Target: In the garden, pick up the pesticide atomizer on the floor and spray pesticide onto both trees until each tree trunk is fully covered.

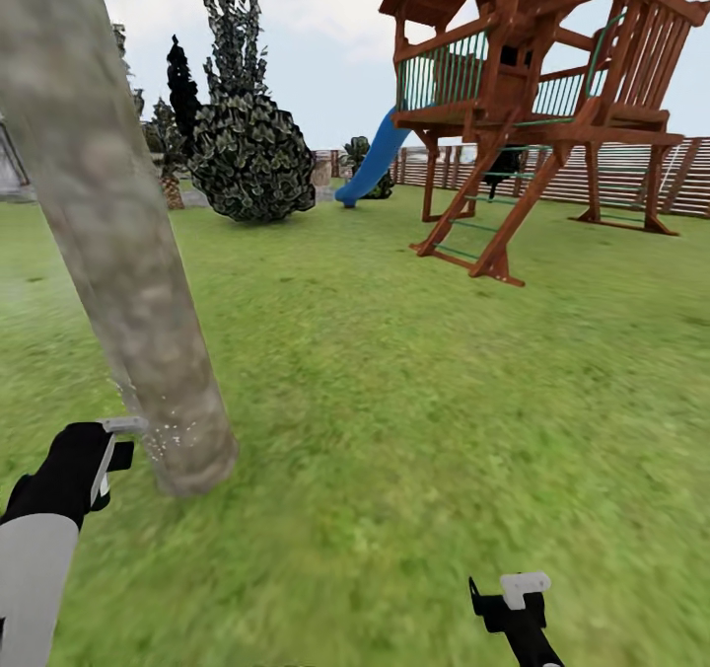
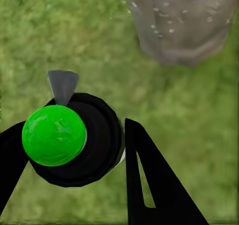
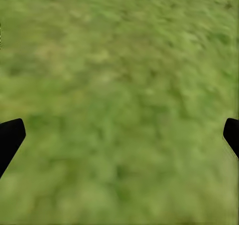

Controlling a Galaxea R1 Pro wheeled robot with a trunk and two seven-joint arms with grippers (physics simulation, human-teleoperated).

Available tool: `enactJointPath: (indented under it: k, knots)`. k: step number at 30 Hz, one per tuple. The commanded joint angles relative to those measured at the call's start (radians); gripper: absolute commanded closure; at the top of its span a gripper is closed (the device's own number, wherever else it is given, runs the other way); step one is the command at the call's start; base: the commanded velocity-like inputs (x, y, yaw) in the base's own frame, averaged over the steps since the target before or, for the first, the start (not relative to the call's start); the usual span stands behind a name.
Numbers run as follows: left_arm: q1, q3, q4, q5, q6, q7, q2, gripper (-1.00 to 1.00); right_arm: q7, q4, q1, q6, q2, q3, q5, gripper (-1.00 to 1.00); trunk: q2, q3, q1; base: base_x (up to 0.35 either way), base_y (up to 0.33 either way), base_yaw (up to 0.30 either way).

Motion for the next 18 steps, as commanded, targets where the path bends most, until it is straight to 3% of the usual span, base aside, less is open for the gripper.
enactJointPath:
  k: [1, 6, 18]
  knots:
    - [-0.001, 0.001, -0.001, -0.001, 0.004, 0.000, -0.001, 1.00, -0.008, 0.000, 0.000, -0.001, 0.000, 0.000, 0.011, -1.00, 0.000, -0.001, 0.000, 0.001, -0.269, 0.265]
    - [-0.001, 0.001, -0.001, -0.001, 0.004, 0.000, -0.001, 1.00, -0.008, 0.000, 0.000, -0.001, 0.000, 0.000, 0.010, -1.00, 0.000, -0.001, 0.000, 0.000, -0.269, 0.234]
    - [-0.002, 0.001, -0.001, -0.004, 0.004, 0.000, -0.001, 1.00, -0.008, 0.000, 0.000, -0.001, 0.000, 0.000, 0.011, -1.00, 0.000, -0.001, 0.000, 0.088, -0.269, 0.010]
